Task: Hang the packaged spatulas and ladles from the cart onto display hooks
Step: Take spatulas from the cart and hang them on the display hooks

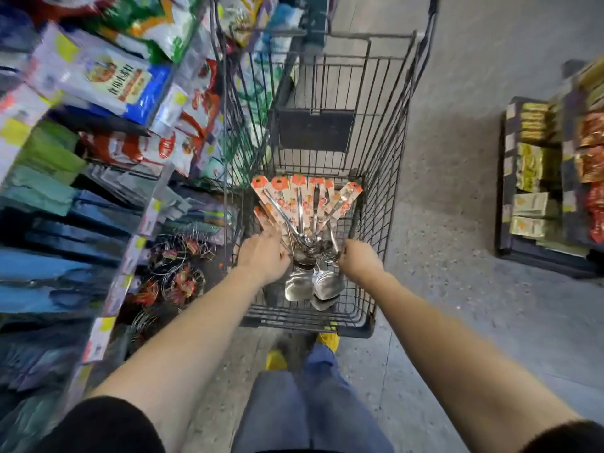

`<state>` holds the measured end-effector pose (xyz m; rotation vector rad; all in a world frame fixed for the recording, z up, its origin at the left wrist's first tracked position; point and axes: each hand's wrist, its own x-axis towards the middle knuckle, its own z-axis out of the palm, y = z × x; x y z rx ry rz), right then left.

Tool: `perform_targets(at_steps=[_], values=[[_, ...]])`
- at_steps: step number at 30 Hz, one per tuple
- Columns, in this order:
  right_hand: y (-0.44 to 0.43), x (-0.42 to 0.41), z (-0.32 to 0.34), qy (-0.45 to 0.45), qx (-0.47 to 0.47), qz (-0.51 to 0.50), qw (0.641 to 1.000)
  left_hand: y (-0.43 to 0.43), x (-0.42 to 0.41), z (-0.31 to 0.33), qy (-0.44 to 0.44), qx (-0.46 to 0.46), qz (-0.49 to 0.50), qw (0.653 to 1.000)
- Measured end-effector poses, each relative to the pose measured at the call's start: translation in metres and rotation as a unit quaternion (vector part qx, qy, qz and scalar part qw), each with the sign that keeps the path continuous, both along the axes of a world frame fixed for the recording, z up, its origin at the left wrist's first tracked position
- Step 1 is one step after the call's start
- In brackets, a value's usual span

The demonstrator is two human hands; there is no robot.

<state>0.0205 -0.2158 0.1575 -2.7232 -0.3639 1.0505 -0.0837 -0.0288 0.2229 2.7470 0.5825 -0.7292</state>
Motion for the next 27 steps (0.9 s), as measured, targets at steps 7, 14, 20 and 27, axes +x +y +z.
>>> perform_targets(at_steps=[7,14,20,27], values=[[0.006,0.020,-0.064,0.058,0.005,-0.078,0.995,0.008,0.026,-0.071,0.042,-0.016,-0.003,0.999],[0.000,0.016,-0.124,0.074,-0.013,-0.116,0.990,0.012,0.031,-0.149,0.073,-0.050,0.004,0.996],[0.003,-0.003,-0.176,0.112,-0.044,-0.087,0.989,-0.003,0.020,-0.209,0.116,-0.068,-0.004,0.991],[0.016,-0.018,-0.218,0.117,-0.018,-0.066,0.991,-0.018,0.016,-0.263,0.087,-0.203,0.230,0.948]])
